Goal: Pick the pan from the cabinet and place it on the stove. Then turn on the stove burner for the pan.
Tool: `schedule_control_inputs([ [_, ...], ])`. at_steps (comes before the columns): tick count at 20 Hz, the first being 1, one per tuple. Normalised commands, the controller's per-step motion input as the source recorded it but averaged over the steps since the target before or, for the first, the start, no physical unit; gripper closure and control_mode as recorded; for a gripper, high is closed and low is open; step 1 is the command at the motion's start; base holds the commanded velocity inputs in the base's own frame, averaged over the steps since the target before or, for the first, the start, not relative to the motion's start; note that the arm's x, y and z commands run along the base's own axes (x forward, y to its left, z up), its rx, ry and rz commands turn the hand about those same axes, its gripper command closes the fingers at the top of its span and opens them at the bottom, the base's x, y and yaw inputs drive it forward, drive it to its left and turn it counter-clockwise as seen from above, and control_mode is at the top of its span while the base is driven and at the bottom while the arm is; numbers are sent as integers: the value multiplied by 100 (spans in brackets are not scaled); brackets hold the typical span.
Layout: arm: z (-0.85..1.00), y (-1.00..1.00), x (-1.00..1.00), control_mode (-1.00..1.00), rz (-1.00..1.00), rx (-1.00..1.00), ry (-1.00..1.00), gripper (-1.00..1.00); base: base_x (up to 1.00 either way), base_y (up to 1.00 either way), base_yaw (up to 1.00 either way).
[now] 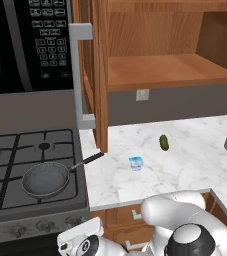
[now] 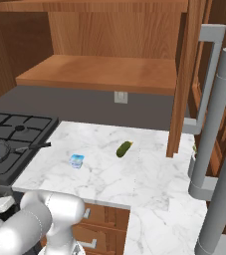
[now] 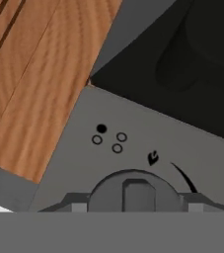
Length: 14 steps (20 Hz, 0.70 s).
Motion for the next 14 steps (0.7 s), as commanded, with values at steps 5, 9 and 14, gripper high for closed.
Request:
schedule_control_inputs([
  [5,11,0,-24,-100,-5,-22,0,100,0,0,0],
  [9,8,0,-24,-100,-6,-22,0,100,0,0,0],
  [14,2,0,-25,-100,-6,-21,0,100,0,0,0],
])
